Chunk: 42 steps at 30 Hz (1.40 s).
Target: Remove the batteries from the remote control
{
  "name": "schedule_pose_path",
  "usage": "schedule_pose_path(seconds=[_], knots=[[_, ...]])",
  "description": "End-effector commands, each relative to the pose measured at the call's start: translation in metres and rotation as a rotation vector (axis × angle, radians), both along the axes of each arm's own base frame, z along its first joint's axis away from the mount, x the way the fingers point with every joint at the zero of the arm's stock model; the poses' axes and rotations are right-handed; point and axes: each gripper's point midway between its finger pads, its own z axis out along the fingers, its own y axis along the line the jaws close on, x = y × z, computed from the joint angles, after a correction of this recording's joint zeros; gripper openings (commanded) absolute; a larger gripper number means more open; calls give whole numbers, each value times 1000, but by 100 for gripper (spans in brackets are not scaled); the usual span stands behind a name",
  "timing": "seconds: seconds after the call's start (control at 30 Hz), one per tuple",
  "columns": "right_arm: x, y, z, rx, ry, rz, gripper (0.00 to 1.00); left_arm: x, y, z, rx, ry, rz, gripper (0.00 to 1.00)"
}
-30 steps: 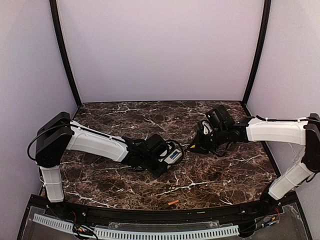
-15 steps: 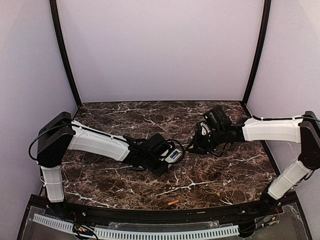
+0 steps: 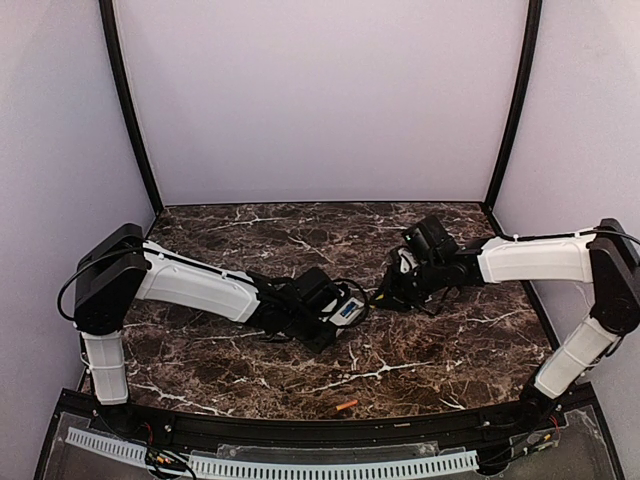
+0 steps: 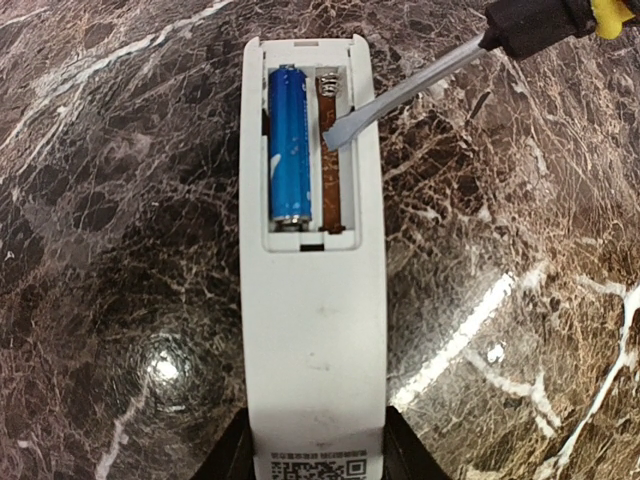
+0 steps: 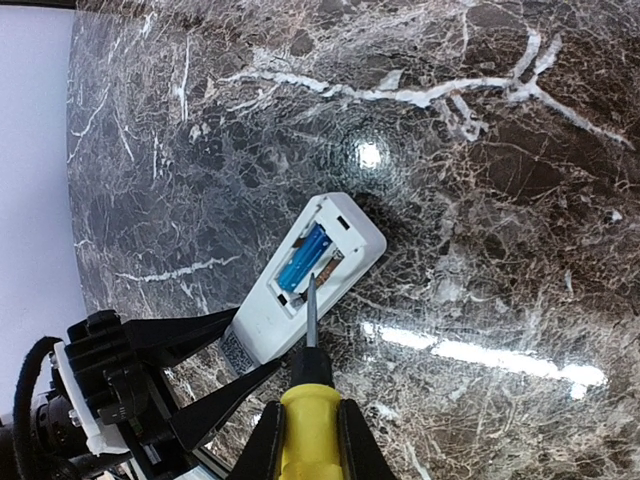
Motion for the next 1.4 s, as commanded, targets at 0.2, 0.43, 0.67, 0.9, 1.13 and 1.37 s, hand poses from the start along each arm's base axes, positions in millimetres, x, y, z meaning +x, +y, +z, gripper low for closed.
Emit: schedule_pose_path(seconds=[0.2, 0.43, 0.67, 0.9, 1.13, 1.37], knots=[[12, 7, 4, 14, -30, -13, 0, -1, -5, 7, -4, -3, -5, 9], [13, 7, 0, 11, -28, -13, 0, -2, -6, 6, -4, 1, -8, 8], [13, 7, -3, 24, -44, -14, 0, -3, -6, 6, -7, 4, -12, 8], [12, 6, -6, 37, -62, -12, 0, -4, -8, 6, -13, 7, -15, 8], [9, 6, -14, 60, -68, -8, 0, -5, -10, 7, -29, 18, -23, 7], [6, 6, -19, 88, -82, -2, 0, -8, -13, 7, -40, 30, -32, 7]])
